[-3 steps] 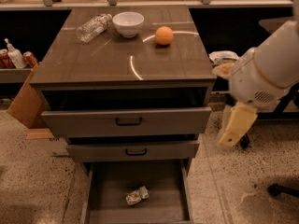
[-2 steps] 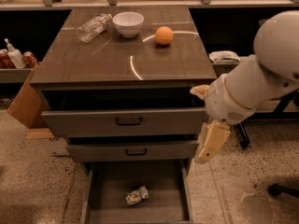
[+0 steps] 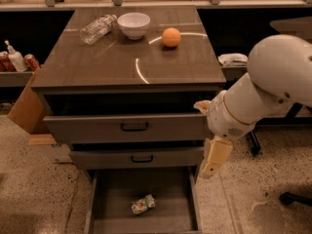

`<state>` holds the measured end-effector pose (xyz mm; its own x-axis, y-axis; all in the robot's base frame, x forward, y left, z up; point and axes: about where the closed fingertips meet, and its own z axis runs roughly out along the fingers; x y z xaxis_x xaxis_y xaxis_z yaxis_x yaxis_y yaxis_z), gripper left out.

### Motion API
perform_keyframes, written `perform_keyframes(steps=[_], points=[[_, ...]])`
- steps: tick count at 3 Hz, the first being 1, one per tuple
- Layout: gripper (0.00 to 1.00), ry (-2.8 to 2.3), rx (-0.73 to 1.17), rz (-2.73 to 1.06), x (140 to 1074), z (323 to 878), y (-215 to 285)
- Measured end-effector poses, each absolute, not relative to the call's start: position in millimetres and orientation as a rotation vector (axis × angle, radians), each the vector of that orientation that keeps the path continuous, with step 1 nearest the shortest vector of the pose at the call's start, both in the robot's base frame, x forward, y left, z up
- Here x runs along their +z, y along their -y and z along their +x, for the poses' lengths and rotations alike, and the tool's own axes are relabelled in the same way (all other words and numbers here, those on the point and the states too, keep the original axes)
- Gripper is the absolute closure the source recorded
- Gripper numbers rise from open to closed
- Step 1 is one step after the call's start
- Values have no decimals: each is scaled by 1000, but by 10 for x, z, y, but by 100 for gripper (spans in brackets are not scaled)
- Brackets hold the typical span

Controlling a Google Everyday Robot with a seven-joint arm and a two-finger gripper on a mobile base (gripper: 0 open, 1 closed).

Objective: Pick 7up can from bottom drawer and place on counter

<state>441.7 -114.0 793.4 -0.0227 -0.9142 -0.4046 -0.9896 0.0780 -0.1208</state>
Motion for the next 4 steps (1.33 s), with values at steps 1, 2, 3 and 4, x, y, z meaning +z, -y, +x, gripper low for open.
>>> perform_keyframes(steps=[1,2,3,4], points=[[0,-1980,323,-1911,7285,4292,1056],[0,-1963,367,-1893,6536,4204,928],[0,-1955,362,-1903,6411,4233,911],[0,-1906,380,-1945,5876,4242,872]])
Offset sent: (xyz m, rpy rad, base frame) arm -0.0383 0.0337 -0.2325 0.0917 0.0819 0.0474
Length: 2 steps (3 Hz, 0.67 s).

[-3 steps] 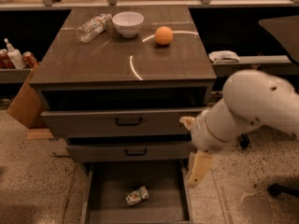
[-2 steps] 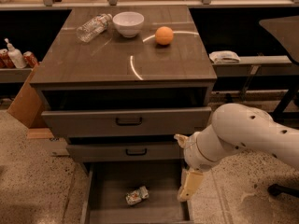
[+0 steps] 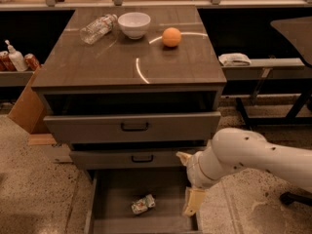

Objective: Pick 7up can from bottom drawer and place on counter

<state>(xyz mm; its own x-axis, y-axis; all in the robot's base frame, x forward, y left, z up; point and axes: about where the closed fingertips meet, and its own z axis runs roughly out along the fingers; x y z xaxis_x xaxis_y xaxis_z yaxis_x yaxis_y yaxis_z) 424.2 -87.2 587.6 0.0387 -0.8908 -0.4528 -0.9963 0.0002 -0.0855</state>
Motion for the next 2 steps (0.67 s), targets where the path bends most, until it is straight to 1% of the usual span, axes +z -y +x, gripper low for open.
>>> perform_keyframes(steps=[1,2], points=[[0,-1848,436,-1954,5139,4325,823],[0,-1804,533,-1952,4426,4402,706]])
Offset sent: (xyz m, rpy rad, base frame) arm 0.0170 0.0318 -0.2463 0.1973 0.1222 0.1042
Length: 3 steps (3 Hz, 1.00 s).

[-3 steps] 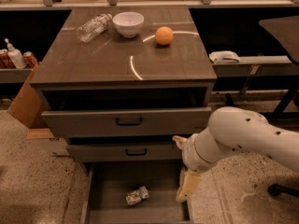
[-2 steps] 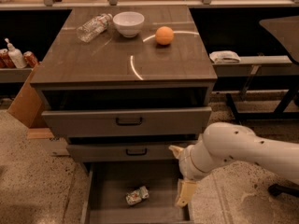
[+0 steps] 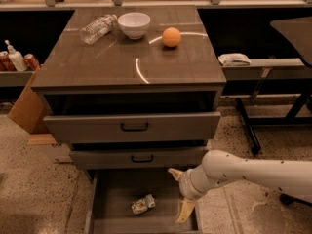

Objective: Pick 7up can from bottom drawer and place on counter

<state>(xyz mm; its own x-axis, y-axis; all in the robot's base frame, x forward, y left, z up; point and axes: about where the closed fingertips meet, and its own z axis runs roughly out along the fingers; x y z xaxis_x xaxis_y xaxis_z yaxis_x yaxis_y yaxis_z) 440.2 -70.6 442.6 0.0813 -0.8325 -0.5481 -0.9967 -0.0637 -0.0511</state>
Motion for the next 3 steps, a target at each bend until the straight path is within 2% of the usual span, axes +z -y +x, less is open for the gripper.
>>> perform_keyframes(steps=[1,2,3], points=[[0,-1827,632,-1938,4118,4196,618],[0,-1826,632,-1940,4086,4202,611],[0,-1794,626,-1975,3584,4354,524]])
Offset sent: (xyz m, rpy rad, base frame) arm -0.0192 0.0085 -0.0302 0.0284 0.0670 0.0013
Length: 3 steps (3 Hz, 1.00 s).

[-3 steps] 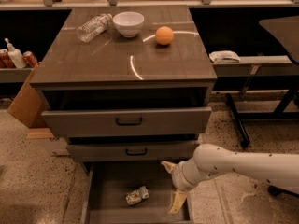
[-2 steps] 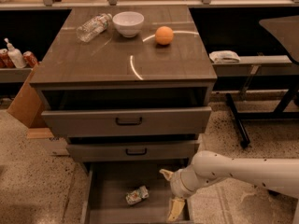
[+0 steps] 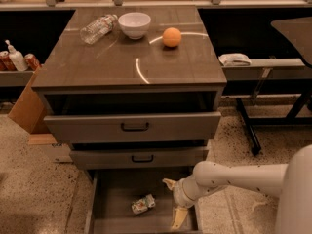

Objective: Pick 7up can from bottom drawer and place on counter

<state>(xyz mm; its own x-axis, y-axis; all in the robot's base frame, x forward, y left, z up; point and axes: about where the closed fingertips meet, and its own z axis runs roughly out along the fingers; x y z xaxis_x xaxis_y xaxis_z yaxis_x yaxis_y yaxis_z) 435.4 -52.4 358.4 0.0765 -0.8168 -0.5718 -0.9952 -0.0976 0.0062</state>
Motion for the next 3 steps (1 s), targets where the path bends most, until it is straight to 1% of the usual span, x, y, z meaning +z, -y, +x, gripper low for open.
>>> perform_keyframes(steps=[1,3], points=[[0,-1753,623,-1996,3011,4565,444],[0,-1637,620,-2015,2225,4898,164]])
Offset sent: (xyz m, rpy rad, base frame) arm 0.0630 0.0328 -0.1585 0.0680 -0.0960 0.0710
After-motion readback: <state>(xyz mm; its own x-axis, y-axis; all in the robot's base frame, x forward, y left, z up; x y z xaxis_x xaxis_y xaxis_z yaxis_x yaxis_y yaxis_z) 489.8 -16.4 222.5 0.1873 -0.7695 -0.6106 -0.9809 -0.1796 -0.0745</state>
